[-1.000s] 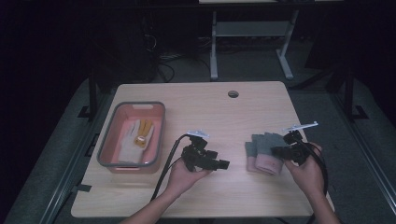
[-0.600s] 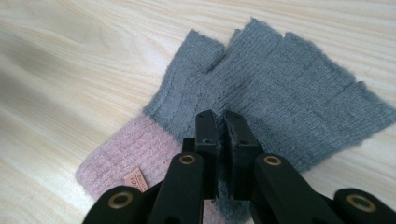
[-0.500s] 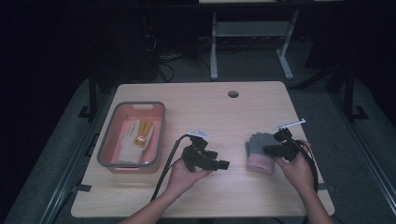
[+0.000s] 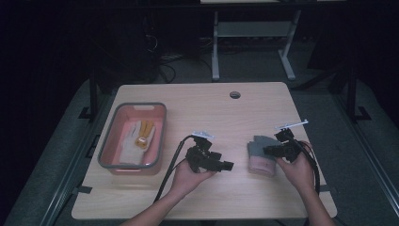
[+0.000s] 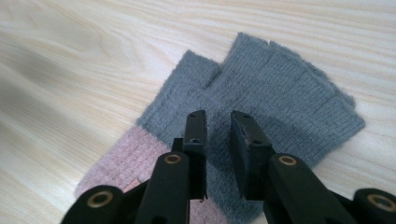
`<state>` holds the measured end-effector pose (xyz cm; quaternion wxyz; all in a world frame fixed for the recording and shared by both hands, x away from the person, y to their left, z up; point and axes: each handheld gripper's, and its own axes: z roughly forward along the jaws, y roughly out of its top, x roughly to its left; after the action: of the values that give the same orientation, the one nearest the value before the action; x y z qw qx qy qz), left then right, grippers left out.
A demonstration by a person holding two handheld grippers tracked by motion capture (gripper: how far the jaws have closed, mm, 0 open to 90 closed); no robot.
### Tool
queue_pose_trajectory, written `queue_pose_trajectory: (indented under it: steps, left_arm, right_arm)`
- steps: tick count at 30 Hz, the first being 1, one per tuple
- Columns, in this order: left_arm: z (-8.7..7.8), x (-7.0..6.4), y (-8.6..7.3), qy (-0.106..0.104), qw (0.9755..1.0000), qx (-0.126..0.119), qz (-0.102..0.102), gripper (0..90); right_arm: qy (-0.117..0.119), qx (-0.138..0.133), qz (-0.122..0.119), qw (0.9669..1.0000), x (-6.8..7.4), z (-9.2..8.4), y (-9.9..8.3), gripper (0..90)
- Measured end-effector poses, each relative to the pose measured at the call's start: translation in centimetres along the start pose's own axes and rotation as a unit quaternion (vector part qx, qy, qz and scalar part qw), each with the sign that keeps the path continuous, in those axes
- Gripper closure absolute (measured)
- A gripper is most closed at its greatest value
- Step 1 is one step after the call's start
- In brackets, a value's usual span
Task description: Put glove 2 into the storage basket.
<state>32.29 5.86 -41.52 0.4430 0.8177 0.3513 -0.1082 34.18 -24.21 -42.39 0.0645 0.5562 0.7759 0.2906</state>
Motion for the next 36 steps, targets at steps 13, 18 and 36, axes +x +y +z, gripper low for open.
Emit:
queue_pose_trajectory:
  steps: [13,18,36]
  left_arm:
    - [2.8,-0.9,1.3,-0.012,0.9999,-0.002,-0.006,29.9]
    - [4.1,-0.8,1.6,-0.017,0.9997,0.001,-0.016,30.2]
    - [8.2,-0.8,2.7,-0.026,0.9984,0.022,-0.045,30.3]
  right_arm:
    - [0.025,-0.017,0.036,0.9989,-1.1,-1.3,-0.9,58.7]
    - [0.028,-0.024,0.052,0.998,-1.9,-1.4,-1.7,54.0]
    - [0.049,-0.029,0.094,0.994,-3.5,-1.3,-3.0,50.4]
